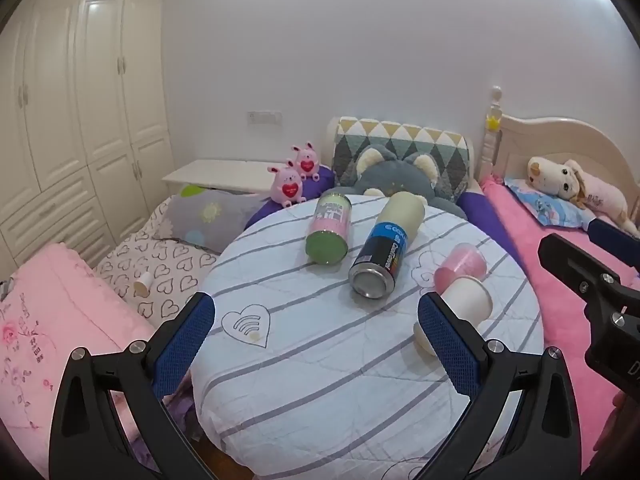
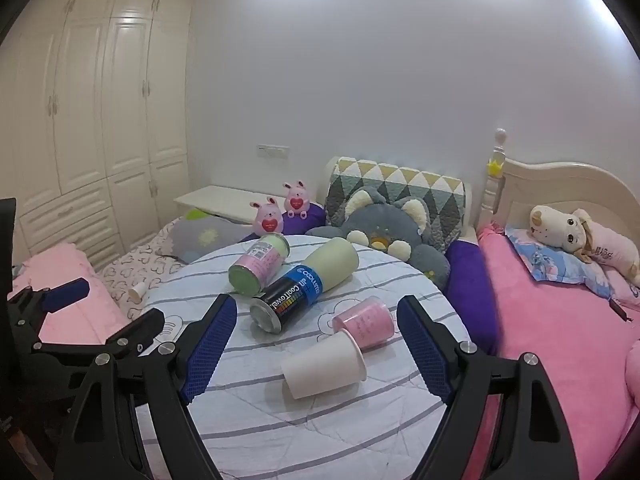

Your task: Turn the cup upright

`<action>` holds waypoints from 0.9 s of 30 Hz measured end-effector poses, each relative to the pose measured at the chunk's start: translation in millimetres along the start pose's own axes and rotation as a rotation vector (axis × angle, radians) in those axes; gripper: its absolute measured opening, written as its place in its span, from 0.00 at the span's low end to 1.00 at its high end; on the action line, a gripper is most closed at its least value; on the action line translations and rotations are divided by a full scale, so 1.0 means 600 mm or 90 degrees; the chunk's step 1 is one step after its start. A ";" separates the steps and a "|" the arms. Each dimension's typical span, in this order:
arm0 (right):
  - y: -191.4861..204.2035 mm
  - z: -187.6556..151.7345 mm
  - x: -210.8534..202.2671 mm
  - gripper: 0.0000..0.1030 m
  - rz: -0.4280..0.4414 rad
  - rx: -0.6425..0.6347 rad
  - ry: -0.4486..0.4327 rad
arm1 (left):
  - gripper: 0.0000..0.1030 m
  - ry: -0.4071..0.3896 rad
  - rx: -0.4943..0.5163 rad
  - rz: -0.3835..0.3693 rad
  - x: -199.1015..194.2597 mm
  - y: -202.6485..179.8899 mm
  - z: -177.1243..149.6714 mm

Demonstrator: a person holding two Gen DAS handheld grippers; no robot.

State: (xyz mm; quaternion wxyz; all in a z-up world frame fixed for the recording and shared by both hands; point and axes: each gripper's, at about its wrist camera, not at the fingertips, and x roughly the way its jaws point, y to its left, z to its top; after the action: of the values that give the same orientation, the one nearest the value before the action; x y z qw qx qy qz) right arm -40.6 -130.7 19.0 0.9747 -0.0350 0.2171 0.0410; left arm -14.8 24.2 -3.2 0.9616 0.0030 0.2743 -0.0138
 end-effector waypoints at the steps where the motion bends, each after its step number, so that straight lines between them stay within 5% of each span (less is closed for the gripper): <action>1: 0.004 0.000 -0.001 0.81 -0.002 0.000 0.000 | 1.00 -0.001 0.001 0.002 -0.003 0.001 -0.001; 27: 0.019 -0.003 0.007 0.81 0.012 0.010 0.016 | 1.00 0.008 0.020 0.017 -0.011 -0.007 -0.001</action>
State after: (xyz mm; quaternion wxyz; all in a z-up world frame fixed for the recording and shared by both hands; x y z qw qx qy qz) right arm -38.6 -119.5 15.0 0.9717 -0.0258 0.2299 0.0480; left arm -20.9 20.2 -0.2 0.9598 0.0215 0.2797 -0.0055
